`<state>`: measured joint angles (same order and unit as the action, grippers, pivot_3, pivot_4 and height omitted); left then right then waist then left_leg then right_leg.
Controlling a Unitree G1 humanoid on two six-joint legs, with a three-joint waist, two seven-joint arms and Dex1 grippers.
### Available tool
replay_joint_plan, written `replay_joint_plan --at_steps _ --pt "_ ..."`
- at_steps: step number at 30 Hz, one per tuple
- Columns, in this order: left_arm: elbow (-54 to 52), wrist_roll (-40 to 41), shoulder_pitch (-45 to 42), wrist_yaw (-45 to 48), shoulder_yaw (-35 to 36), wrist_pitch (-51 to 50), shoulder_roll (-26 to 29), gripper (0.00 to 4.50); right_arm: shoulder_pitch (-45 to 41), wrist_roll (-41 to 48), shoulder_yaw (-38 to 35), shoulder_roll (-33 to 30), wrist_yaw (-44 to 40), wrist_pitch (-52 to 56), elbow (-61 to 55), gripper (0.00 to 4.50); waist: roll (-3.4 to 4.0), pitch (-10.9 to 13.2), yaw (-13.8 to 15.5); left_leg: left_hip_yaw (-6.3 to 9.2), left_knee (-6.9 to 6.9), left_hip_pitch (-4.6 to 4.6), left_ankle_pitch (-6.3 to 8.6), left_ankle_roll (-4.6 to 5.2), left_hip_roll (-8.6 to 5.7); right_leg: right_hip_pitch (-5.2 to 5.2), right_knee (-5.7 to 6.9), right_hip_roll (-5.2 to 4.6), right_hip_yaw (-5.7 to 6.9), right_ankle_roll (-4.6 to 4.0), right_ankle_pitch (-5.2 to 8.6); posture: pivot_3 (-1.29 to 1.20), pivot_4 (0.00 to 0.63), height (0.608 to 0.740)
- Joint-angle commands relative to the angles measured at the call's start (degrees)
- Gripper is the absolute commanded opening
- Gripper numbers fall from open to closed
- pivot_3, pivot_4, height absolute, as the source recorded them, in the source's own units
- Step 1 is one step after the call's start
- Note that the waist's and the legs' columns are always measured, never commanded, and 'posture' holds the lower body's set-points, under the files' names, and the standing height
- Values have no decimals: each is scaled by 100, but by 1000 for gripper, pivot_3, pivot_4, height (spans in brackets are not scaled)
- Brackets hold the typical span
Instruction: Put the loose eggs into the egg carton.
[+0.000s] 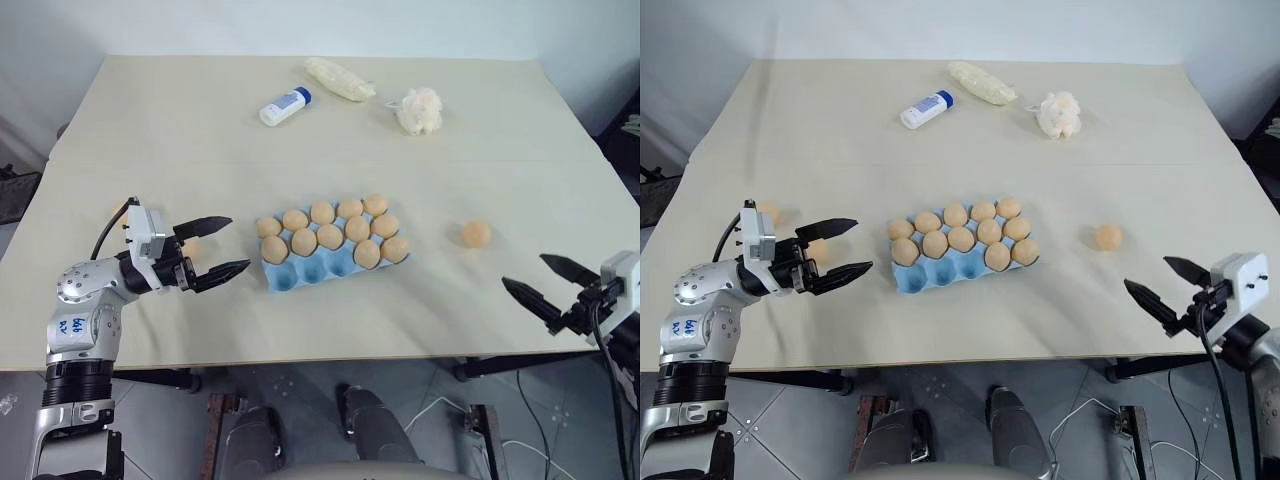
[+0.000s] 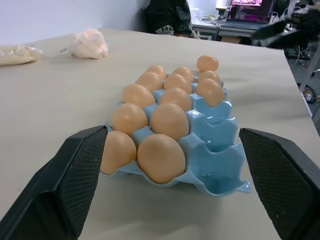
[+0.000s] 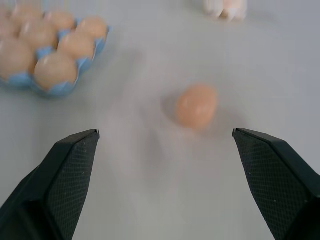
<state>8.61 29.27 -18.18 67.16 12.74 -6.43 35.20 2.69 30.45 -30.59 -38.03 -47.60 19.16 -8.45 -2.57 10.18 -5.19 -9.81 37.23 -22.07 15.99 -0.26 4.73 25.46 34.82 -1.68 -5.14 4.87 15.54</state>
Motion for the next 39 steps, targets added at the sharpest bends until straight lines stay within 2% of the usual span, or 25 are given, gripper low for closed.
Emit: replay_joint_plan --at_steps 1,8,12,20,23,29,30,32,35,39 --pt "-337 173 125 -3 149 -12 74 4500 -459 -199 217 199 515 -185 221 4474 0 0 3 0 0 0 0 0 0 0 0 0 1 0 0 0 150 740" --pt "-539 185 300 -150 210 -39 29 4500 -1470 -855 928 607 1126 -601 1196 4474 2 1 18 -4 -5 -3 0 -3 0 2 -1 -1 5 -5 3 0 150 740" --pt "-687 227 432 -278 287 -51 2 4500 -1997 -1505 1262 661 1699 -911 2167 4474 2 1 11 -12 -3 -5 0 -3 0 3 -1 -2 5 -4 2 0 150 740" --pt "-903 264 683 -405 384 -58 20 4500 -2102 -1609 1470 757 1719 -999 2529 4474 4 1 3 -12 -8 -4 1 -10 5 4 5 2 11 4 -2 0 150 740" --pt "-918 272 697 -425 382 -54 16 4500 -2160 -1567 1461 813 1698 -1099 2604 3856 4 1 -19 -13 -4 -3 0 -11 4 4 8 2 10 3 -1 0 150 740" --pt "-866 260 638 -433 359 -34 8 4500 -2257 -1534 1458 855 1651 -1152 2621 1774 4 1 -108 -11 -4 -3 -4 -11 4 3 14 0 10 3 -1 0 150 740" --pt "-859 257 629 -434 350 -31 3 4500 -2249 -1525 1461 856 1644 -1144 2587 1535 4 1 -114 -11 -5 -3 -4 -11 4 3 14 1 10 3 -2 0 150 740" --pt "-848 249 611 -435 332 -26 -4 4500 -2213 -1509 1471 843 1618 -1124 2461 1252 4 1 -119 -10 -7 -3 -5 -12 4 4 14 1 11 12 -6 0 150 740" --pt "-833 252 594 -431 326 -29 -2 4500 -2171 -1368 1472 805 1523 -941 1976 1182 6 2 -131 -10 -8 -3 -4 -13 5 4 15 2 12 28 -15 0 150 740" --pt "-833 263 605 -399 333 -47 24 4500 -2152 -802 1591 755 1290 -89 664 1165 10 5 -141 -6 -7 -1 -5 -14 6 6 21 3 9 29 -16 0 150 740"
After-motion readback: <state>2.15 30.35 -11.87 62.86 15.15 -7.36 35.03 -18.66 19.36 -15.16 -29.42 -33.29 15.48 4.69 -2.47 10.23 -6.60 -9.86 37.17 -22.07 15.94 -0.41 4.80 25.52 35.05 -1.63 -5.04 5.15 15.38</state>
